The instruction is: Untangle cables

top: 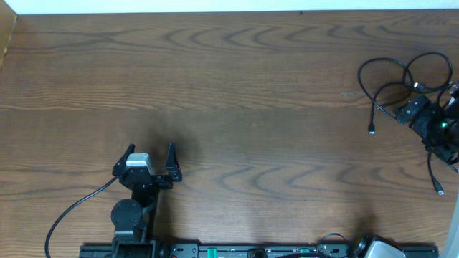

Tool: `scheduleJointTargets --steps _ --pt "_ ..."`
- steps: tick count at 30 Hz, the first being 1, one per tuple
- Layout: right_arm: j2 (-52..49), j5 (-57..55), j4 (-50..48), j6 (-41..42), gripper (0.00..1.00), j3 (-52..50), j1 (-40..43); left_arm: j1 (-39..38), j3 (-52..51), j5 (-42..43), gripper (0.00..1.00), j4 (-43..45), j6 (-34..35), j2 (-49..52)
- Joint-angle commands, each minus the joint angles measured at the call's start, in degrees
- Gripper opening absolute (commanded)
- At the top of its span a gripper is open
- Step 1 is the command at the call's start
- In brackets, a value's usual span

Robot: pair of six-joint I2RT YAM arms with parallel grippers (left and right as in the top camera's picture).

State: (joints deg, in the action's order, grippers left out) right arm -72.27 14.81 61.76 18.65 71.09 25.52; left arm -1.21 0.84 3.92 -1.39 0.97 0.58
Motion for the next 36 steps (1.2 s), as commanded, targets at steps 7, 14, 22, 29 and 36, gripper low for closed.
scheduleJointTargets --steps 7,14,22,29,36 --pt "0.4 0.4 0.0 -0.1 0.99 0.5 -0.4 0.3 -0.6 -1.8 0.97 -2.9 -1.3 -0.5" --pt "0.4 0.3 0.0 -0.1 0.99 0.5 -0.4 0.3 -0.6 -2.4 0.97 -2.8 -1.4 -0.5" --pt "0.4 0.3 0.0 -0.1 0.99 0.5 -0.4 0.3 -0.6 -2.4 0.97 -2.7 -1.4 -0.4" --pt "0.4 0.4 0.0 -0.1 0.99 0.5 -0.4 0.3 -0.6 -2.4 0.97 -2.7 -1.4 -0.3" --pt "0.4 0.3 0.0 -0.1 0.99 0.5 -0.4 0.3 -0.6 -2.4 0.97 -2.7 -1.4 -0.3"
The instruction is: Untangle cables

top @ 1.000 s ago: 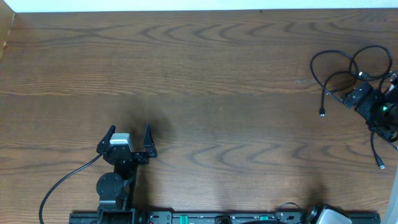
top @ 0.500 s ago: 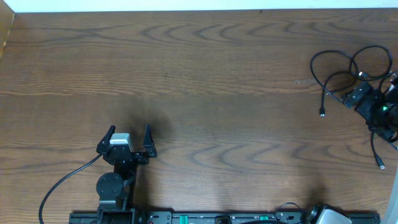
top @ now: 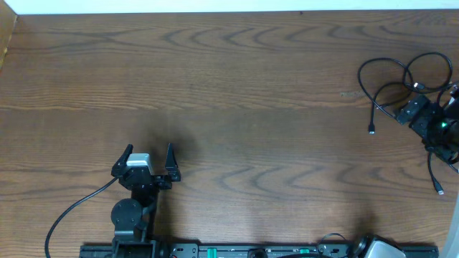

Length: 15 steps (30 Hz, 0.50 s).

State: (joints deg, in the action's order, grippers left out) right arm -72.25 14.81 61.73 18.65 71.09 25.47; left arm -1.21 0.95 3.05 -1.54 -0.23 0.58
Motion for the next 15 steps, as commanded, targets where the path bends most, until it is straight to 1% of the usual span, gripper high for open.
scheduleJointTargets --steps 1,15 --pt "0.3 0.3 0.0 -0.1 0.99 0.5 -0.3 0.3 -0.7 -1.6 0.97 -2.5 -0.2 -0.3" --pt "0.0 0.3 0.0 -0.1 0.99 0.5 -0.3 0.3 -0.7 -1.6 0.97 -2.5 -0.2 -0.3"
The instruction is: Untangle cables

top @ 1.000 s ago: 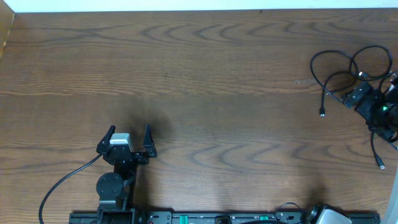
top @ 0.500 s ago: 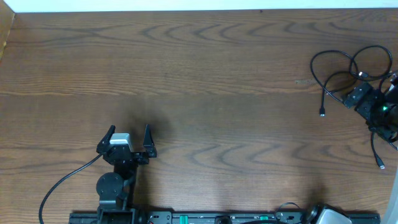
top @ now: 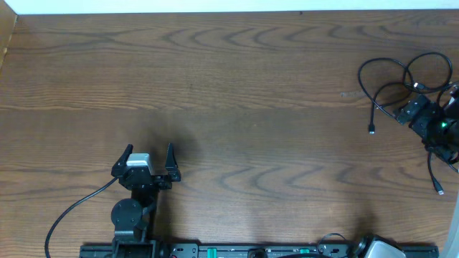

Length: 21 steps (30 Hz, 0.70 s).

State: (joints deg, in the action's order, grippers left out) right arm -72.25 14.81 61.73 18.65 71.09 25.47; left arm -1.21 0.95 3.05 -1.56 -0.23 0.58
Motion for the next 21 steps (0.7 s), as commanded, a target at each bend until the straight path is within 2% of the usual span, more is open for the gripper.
scheduleJointTargets --steps 1,14,21 --pt "0.0 0.3 0.0 -0.1 0.99 0.5 -0.3 0.3 -0.7 -1.6 0.97 -2.5 -0.2 -0.3" --pt "2.1 -2.9 -0.6 -0.1 0.99 0.3 -0.7 0.3 -0.7 -1.6 0.97 -2.5 -0.2 -0.3" --pt "6.3 -7.8 -5.2 -0.7 0.99 -2.1 -5.5 0.3 -0.7 -1.6 0.97 -2.5 -0.2 -0.3"
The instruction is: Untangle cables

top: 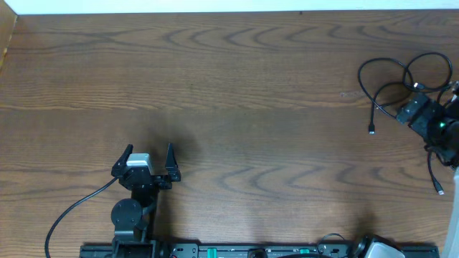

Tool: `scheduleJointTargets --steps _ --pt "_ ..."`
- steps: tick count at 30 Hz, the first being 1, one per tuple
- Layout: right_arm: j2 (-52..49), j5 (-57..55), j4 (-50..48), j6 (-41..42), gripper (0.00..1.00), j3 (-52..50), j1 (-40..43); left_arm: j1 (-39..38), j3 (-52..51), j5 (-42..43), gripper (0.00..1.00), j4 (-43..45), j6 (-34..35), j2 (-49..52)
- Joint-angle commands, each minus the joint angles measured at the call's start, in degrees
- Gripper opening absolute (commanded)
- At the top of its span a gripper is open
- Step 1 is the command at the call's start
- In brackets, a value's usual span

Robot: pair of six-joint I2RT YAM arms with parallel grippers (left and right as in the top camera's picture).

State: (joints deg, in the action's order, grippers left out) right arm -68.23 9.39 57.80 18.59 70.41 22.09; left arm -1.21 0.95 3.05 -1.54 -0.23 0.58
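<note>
A tangle of thin black cables [393,77] lies at the table's far right, looped near the back. One plug end [371,130] points toward the front, and another end [439,190] trails near the right edge. My right gripper [416,110] sits low on the tangle's right side. Its dark fingers blend with the cables, so their state does not show. My left gripper [149,159] stands open at the front left, far from the cables, with nothing between its fingers.
The left arm's own black lead [72,211] curves across the front left of the wooden table [237,100]. A black rail [251,251] runs along the front edge. The table's right edge is just beyond the tangle.
Almost nothing has changed. My right gripper sits a hair further right on the tangle, and the cable loops keep the same shape. The left arm has not moved.
At every earlier moment my right gripper was down on the right side of the tangle and my left gripper stood open at the front left. The right gripper has shifted only a few pixels, and the cables lie as they did.
</note>
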Motion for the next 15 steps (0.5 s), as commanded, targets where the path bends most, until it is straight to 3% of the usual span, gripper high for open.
scheduleJointTargets --steps 1,15 --pt "3.2 -2.4 -3.3 -0.7 0.99 -2.6 -3.4 0.3 -0.7 -1.6 0.97 -2.5 -0.2 -0.3" --pt "20.1 -2.4 -41.2 -1.1 0.99 -32.2 -19.2 0.3 -0.7 -1.6 0.97 -2.5 -0.2 -0.3"
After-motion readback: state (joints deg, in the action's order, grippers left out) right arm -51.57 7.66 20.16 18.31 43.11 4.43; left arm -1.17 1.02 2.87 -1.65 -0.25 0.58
